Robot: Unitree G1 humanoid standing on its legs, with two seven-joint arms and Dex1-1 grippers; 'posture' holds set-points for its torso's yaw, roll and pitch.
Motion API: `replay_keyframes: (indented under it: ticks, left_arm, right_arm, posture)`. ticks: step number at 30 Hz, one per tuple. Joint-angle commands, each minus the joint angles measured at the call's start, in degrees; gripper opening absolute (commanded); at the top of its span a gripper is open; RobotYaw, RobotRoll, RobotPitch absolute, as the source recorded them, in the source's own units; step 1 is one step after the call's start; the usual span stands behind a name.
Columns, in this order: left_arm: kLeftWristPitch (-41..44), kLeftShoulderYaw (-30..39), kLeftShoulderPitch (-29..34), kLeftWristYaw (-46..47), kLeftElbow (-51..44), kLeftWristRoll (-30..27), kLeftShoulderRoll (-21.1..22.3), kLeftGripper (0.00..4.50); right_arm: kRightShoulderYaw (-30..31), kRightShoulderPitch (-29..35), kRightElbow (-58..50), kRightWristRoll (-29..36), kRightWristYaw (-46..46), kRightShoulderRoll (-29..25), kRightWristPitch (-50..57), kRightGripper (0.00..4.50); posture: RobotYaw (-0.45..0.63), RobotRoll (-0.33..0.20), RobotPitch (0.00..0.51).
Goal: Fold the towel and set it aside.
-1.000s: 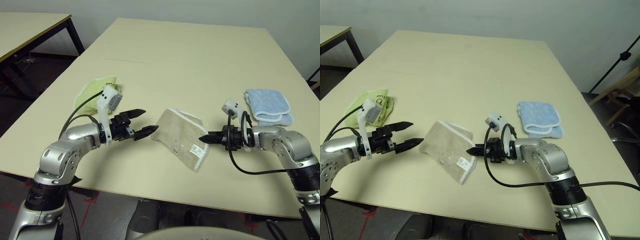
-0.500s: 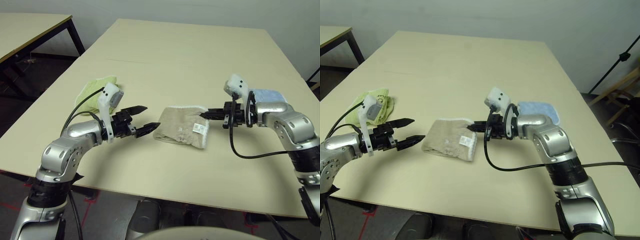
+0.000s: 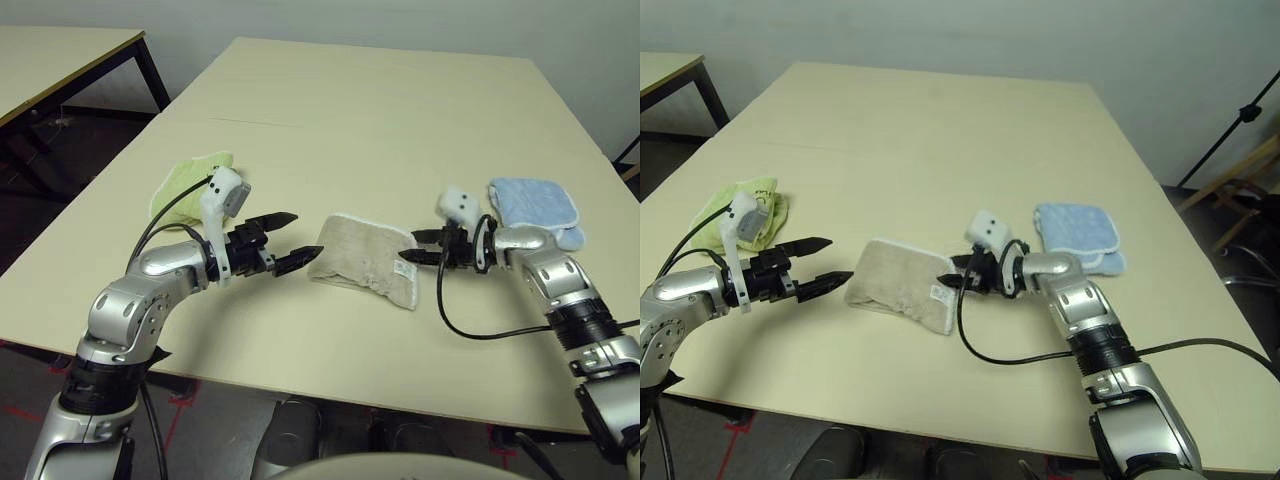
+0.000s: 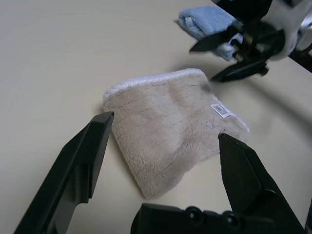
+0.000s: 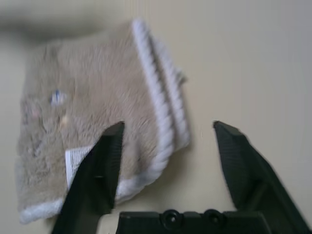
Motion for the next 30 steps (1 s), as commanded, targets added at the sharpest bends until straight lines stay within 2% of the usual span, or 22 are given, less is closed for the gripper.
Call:
replay_keyframes:
  ticks: [1,6,9,15,20,21,24,30]
  left_arm:
    - [-1.5,0.6,-1.9,0.0,1.5,1.1,0.6,4.50]
    - [-6.5,-1.8,-5.5,-0.8,5.0,5.0,0.2,4.50]
    - [-9.3,-4.4,-7.0,-2.2,7.3,7.1,-0.6,4.50]
    - [-13.1,-8.6,-8.5,-4.2,11.5,9.7,-4.0,4.50]
    - [-17.8,-12.2,-9.0,-5.1,16.9,13.4,-7.3,4.50]
    - [-18.5,-12.9,-9.1,-5.4,18.2,13.9,-8.2,4.31]
    - [-19.6,-13.9,-9.1,-5.5,20.8,15.2,-10.1,3.53]
    - [-21.2,-14.9,-8.3,-5.9,24.4,17.2,-11.6,1.35]
  right_arm:
    - [-6.0,-0.7,-3.3,4.0,0.0,-1.5,1.1,4.43]
    - [-10.4,2.0,-12.6,10.0,-3.3,1.2,4.3,4.43]
    - [-10.9,4.5,-17.3,11.8,-5.8,3.5,5.8,4.43]
    - [-6.0,10.9,-21.4,8.5,-7.5,7.1,1.7,4.43]
    - [-2.4,14.7,-20.8,5.3,-7.8,8.6,-2.8,4.43]
    - [-1.4,15.2,-20.2,4.4,-7.6,8.8,-3.6,4.48]
    - [0.2,15.9,-19.4,3.6,-7.3,9.6,-4.1,3.85]
    - [2.6,15.9,-17.3,1.9,-8.1,11.6,-5.7,1.59]
  posture:
    - [0.18,0.000,0.058]
    - [0.17,0.000,0.055]
    - [0.16,0.000,0.059]
    - [0.15,0.000,0.075]
    - [0.15,0.000,0.082]
    - [0.15,0.000,0.082]
    - [0.15,0.000,0.084]
    - [0.15,0.000,0.083]
